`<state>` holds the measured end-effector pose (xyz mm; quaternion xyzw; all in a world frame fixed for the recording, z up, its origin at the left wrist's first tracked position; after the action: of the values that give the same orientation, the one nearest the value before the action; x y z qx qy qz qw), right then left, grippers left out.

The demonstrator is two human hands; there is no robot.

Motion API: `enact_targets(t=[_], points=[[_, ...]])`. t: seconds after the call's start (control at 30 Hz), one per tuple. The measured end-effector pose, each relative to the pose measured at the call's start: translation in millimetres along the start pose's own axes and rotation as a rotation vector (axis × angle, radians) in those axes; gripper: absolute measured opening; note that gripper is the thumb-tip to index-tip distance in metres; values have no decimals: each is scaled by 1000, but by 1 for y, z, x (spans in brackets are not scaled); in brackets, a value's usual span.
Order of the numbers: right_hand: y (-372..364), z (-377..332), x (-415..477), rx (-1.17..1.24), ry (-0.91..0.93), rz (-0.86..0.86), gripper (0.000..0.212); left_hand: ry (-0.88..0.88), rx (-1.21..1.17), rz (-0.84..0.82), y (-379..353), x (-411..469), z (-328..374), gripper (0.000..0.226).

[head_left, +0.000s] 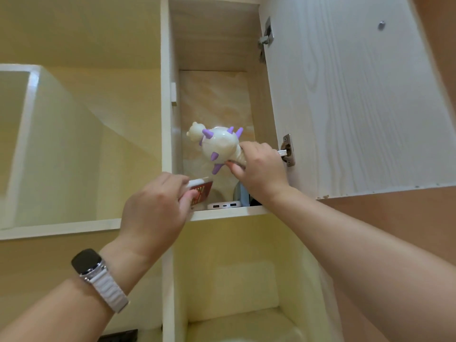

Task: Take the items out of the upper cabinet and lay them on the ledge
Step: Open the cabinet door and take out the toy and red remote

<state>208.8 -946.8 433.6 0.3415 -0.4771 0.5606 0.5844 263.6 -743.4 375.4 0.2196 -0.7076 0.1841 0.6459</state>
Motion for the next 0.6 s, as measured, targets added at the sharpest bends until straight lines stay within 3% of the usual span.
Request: enact_targets(t=[0.1, 0.27, 0.37, 0.6], points=[[17, -8, -7, 95, -99, 98, 52, 68, -14, -86, 10, 5, 0, 14], [49, -22, -29, 323, -314, 176, 49, 201, 92, -276, 16, 10, -3, 29], [70, -31, -41, 473, -439, 176, 38, 262, 95, -377, 21, 6, -6, 14], [109, -48, -76, 531, -641, 227, 21, 594, -270, -412, 39, -36, 14, 25]])
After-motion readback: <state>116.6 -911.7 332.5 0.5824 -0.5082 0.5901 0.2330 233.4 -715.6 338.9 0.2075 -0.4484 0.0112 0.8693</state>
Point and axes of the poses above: each hand's wrist, its own x-axis towards the middle knuckle, its own y-axis out of the back of the hand, z = x × y, the point moved 3 cm from there along x, towards the middle knuckle, and after that the axes turned 7 degrees about y, right-handed, at the moved point
